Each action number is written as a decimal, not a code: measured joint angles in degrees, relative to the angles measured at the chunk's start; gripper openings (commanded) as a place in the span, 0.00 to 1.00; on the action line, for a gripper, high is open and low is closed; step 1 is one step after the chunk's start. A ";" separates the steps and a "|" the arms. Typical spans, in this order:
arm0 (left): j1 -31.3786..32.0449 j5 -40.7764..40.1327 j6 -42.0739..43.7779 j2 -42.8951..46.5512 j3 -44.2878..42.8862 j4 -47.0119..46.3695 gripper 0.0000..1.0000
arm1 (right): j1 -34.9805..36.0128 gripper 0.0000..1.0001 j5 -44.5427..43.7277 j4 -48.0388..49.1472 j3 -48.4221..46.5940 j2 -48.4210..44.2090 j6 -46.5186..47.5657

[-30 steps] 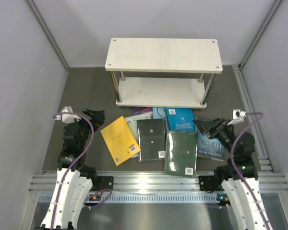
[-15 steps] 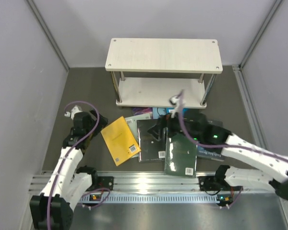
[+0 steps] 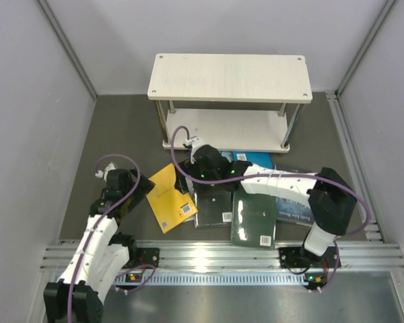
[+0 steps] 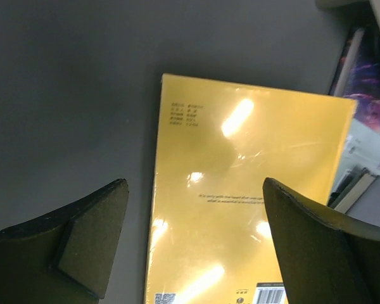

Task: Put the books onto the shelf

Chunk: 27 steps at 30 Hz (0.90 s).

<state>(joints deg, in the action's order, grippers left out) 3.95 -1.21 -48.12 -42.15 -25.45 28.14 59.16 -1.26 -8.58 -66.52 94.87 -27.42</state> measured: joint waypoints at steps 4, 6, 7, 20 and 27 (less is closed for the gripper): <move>0.00 1.27 -0.22 -0.13 2.45 -0.07 0.92 | 0.00 1.00 1.66 2.01 -4.98 5.16 0.37; 0.00 1.86 -0.28 -0.90 3.41 -0.35 0.91 | 0.00 1.00 2.29 2.43 -6.64 7.69 0.42; 0.00 2.08 -0.31 -1.42 3.76 -0.66 0.91 | -0.02 1.00 2.60 2.56 -7.15 8.92 0.42; 0.00 4.57 -1.16 -4.63 7.04 -8.24 0.91 | -0.83 0.87 8.55 5.22 -8.70 15.93 -1.62; -0.09 4.83 -1.53 -5.86 7.91 -12.33 0.90 | -1.22 0.47 11.91 13.18 -2.32 15.26 -6.01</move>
<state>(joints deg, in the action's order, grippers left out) 3.86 3.62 -49.65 -48.01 -17.54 15.81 57.93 10.66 4.60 -68.84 110.13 -33.43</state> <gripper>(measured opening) 0.907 0.572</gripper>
